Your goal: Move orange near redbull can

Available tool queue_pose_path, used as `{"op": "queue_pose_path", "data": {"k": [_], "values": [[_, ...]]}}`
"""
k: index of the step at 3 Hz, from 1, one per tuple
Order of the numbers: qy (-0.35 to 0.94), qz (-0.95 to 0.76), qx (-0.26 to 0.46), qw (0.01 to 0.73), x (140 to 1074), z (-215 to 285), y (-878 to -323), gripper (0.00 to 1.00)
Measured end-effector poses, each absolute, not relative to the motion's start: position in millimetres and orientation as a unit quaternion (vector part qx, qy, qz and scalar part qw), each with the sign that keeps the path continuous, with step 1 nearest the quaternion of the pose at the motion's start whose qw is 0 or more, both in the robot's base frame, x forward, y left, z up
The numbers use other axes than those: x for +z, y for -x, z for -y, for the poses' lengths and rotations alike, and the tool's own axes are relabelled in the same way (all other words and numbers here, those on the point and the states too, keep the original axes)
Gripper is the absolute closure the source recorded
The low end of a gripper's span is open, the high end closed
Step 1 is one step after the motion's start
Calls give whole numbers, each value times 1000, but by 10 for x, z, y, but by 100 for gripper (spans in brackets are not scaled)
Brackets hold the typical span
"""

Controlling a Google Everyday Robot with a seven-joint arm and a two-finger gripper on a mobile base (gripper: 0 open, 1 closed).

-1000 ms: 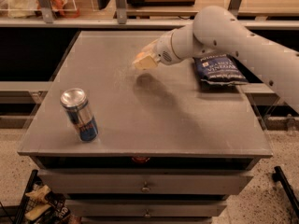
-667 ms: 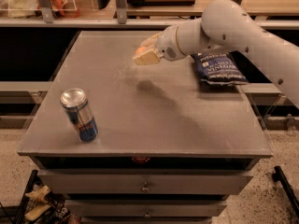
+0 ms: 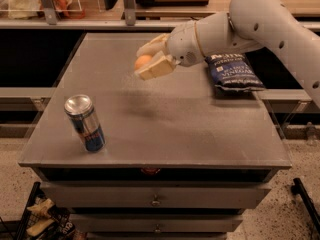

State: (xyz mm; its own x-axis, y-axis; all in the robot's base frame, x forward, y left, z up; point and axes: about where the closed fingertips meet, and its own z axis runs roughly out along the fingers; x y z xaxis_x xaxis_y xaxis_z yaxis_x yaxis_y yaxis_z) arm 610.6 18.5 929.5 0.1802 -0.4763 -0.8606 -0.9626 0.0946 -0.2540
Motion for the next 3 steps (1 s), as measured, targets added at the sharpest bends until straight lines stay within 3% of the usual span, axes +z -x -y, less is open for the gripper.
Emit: {"op": "queue_pose_path", "data": {"k": [3], "values": [[644,-567,284,429,9248,-245,-5872,100]]}}
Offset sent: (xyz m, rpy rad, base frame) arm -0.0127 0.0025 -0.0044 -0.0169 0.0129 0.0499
